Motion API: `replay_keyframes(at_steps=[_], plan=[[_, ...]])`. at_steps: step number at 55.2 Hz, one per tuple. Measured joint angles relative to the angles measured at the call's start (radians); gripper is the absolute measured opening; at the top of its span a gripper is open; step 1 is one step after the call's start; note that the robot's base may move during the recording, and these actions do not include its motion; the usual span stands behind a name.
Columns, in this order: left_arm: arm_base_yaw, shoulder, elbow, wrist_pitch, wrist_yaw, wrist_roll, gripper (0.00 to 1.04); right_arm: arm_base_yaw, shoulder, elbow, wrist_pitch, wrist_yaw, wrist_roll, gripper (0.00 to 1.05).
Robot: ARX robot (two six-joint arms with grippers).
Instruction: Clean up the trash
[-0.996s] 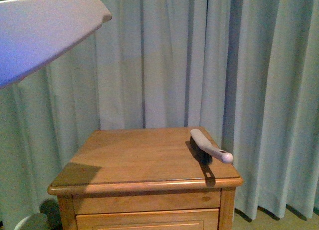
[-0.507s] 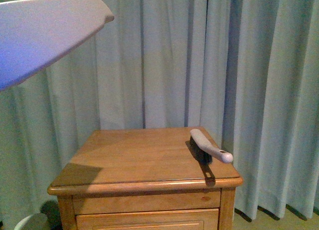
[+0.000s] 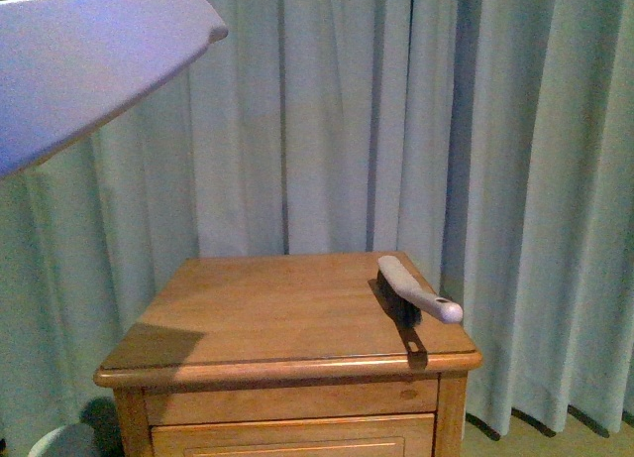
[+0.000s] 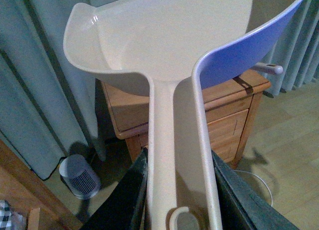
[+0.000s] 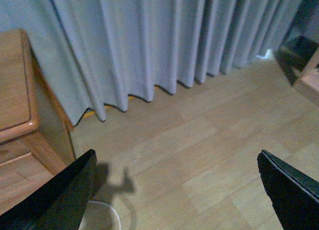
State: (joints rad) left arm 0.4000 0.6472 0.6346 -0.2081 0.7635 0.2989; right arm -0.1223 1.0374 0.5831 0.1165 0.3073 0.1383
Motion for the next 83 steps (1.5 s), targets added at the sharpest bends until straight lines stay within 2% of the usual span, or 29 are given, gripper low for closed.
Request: replay_keyframes(at_steps=[3, 13, 21, 28, 40, 56, 83], plan=[[0.0, 0.0, 0.0, 0.0, 0.0, 0.0, 0.29, 0.005, 0.12, 0.107, -0.035, -0.051, 0.0, 0.97], [0.0, 0.0, 0.0, 0.0, 0.0, 0.0, 0.29, 0.064, 0.382, 0.439, -0.175, -0.119, 0.001, 0.97], [0.0, 0.0, 0.0, 0.0, 0.0, 0.0, 0.29, 0.181, 0.628, 0.802, -0.378, -0.177, 0.035, 0.97], [0.0, 0.0, 0.0, 0.0, 0.0, 0.0, 0.29, 0.235, 0.737, 0.954, -0.501, -0.219, 0.097, 0.97], [0.0, 0.0, 0.0, 0.0, 0.0, 0.0, 0.29, 0.275, 0.909, 1.126, -0.604, -0.228, 0.184, 0.97], [0.0, 0.0, 0.0, 0.0, 0.0, 0.0, 0.29, 0.282, 1.108, 1.324, -0.641, -0.262, 0.243, 0.97], [0.0, 0.0, 0.0, 0.0, 0.0, 0.0, 0.29, 0.306, 1.262, 1.409, -0.662, -0.282, 0.287, 0.97]])
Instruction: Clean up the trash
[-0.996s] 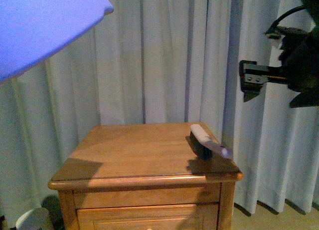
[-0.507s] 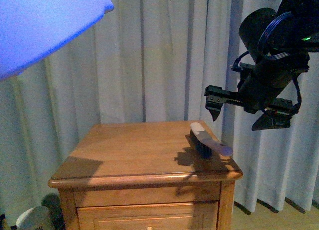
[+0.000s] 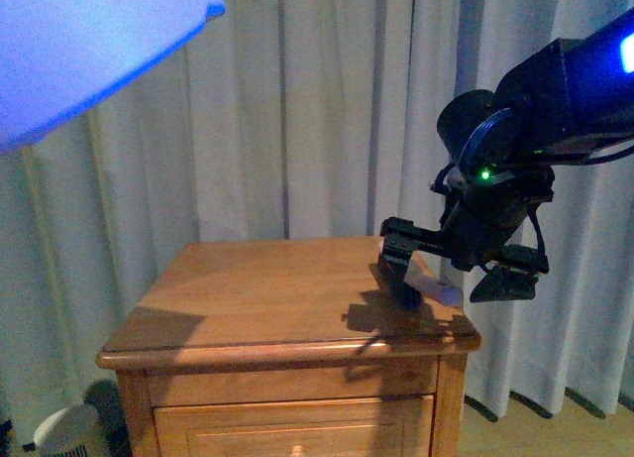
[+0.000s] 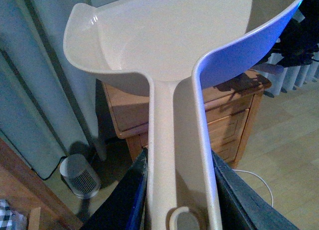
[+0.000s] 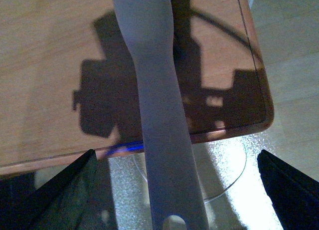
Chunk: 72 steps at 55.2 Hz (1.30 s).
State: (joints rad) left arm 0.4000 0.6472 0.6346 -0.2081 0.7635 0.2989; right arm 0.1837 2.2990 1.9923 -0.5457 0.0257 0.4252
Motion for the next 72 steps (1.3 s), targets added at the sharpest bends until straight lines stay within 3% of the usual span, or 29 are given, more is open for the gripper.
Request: replay_keyframes(at_steps=[18, 23, 44, 56, 72], plan=[[0.0, 0.0, 0.0, 0.0, 0.0, 0.0, 0.29, 0.018, 0.042, 0.017, -0.003, 0.008, 0.006, 0.96], [0.0, 0.0, 0.0, 0.0, 0.0, 0.0, 0.29, 0.02, 0.042, 0.018, -0.004, 0.015, 0.006, 0.76], [0.0, 0.0, 0.0, 0.0, 0.0, 0.0, 0.29, 0.022, 0.026, -0.003, 0.004, 0.035, -0.006, 0.22], [0.0, 0.0, 0.0, 0.0, 0.0, 0.0, 0.29, 0.024, -0.027, -0.053, 0.024, 0.076, -0.039, 0.21], [0.0, 0.0, 0.0, 0.0, 0.0, 0.0, 0.29, 0.028, -0.269, -0.249, 0.204, 0.243, -0.203, 0.2]])
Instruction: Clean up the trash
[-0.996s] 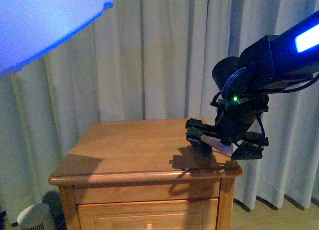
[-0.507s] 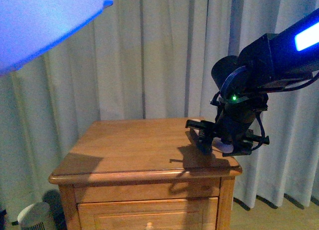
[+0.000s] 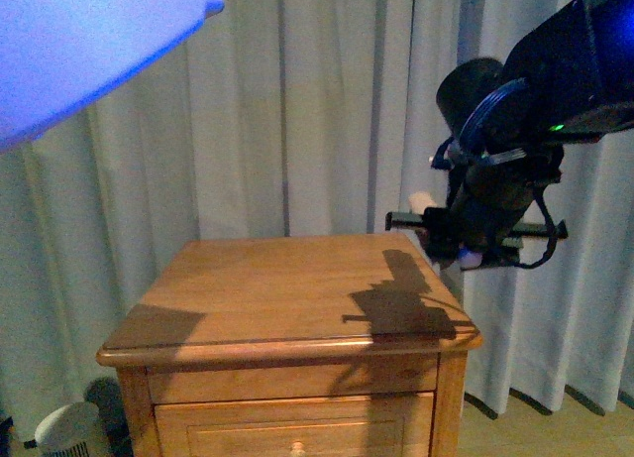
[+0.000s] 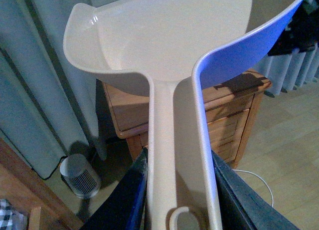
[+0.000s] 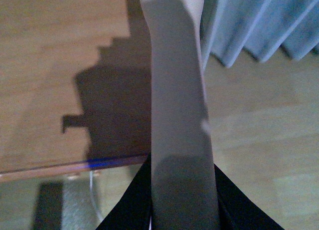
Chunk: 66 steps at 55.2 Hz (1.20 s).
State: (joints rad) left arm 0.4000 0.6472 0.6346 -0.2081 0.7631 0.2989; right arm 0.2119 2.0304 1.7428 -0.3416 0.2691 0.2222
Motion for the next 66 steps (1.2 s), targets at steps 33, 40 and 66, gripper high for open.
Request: replay_keyframes(at_steps=[33, 40, 66], plan=[[0.0, 0.0, 0.0, 0.0, 0.0, 0.0, 0.29, 0.114, -0.944, -0.809, 0.255, 0.386, -0.183, 0.2], [0.0, 0.0, 0.0, 0.0, 0.001, 0.0, 0.29, 0.148, -1.054, -0.861, 0.232, 0.431, -0.186, 0.2], [0.0, 0.0, 0.0, 0.0, 0.0, 0.0, 0.29, 0.389, -1.306, -1.076, 0.084, 0.671, -0.072, 0.2]])
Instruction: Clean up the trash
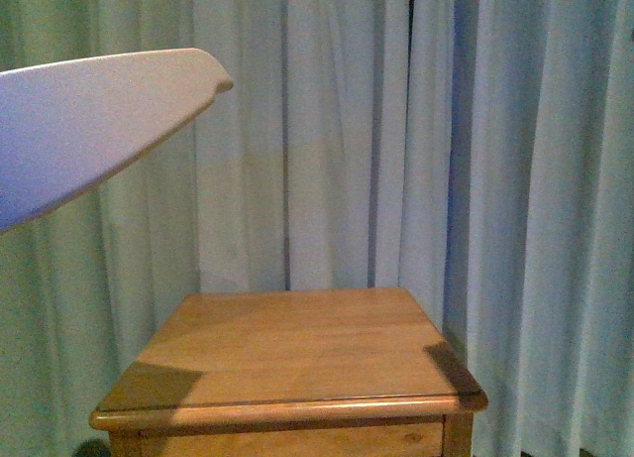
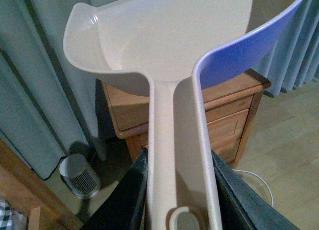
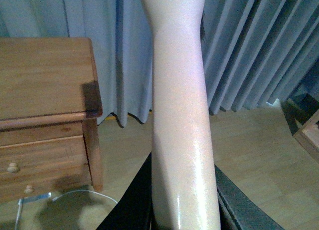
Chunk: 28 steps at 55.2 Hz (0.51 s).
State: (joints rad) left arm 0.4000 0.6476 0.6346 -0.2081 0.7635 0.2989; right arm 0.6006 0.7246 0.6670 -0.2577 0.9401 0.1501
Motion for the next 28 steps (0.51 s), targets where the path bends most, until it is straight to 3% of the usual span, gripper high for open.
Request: replay_keyframes(at_steps=[28], plan=[[0.0, 0.0, 0.0, 0.0, 0.0, 0.0, 0.29, 0.017, -0.034, -0.008, -0.029, 0.059, 0.026, 0.2]])
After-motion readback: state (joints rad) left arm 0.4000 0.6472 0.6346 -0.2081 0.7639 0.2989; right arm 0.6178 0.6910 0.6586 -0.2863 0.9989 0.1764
